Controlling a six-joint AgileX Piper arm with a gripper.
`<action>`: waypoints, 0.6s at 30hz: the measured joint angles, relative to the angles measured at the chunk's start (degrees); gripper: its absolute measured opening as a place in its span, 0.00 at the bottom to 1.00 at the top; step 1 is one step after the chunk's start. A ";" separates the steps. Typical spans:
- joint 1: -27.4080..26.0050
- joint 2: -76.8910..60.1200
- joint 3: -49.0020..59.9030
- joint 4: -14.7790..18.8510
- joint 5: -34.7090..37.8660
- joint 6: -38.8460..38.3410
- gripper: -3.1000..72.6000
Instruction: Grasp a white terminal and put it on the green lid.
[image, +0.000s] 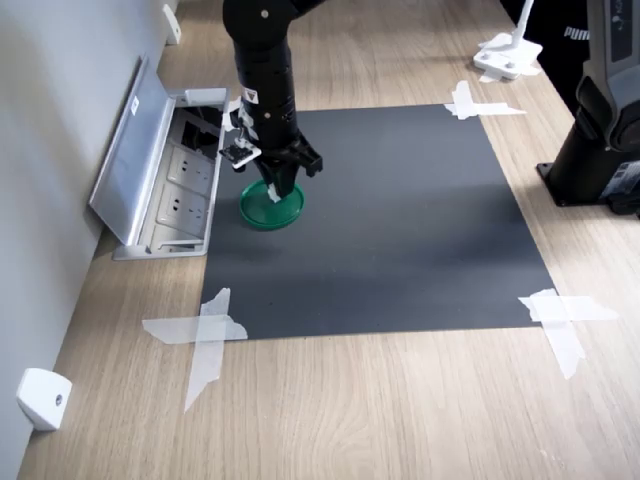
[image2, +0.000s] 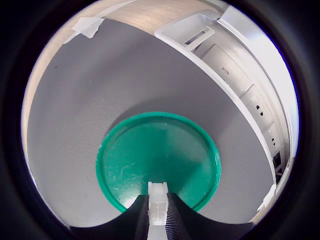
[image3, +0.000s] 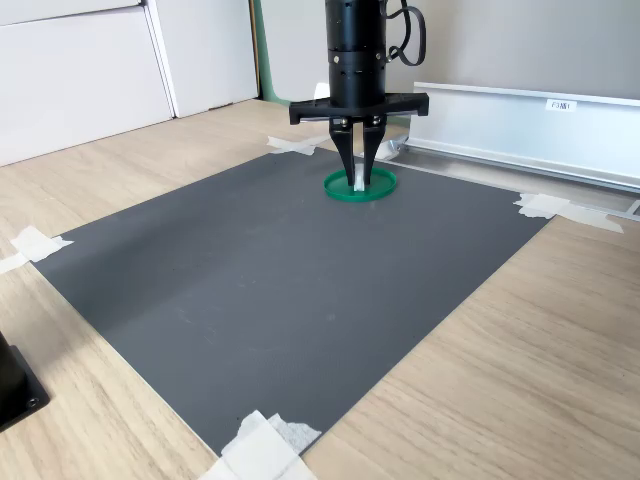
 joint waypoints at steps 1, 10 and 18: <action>0.00 0.00 0.00 0.05 0.10 -0.15 0.19; 1.92 -0.20 0.00 -0.68 0.58 -0.63 0.75; 1.98 -8.41 0.01 -1.38 -0.96 2.99 0.97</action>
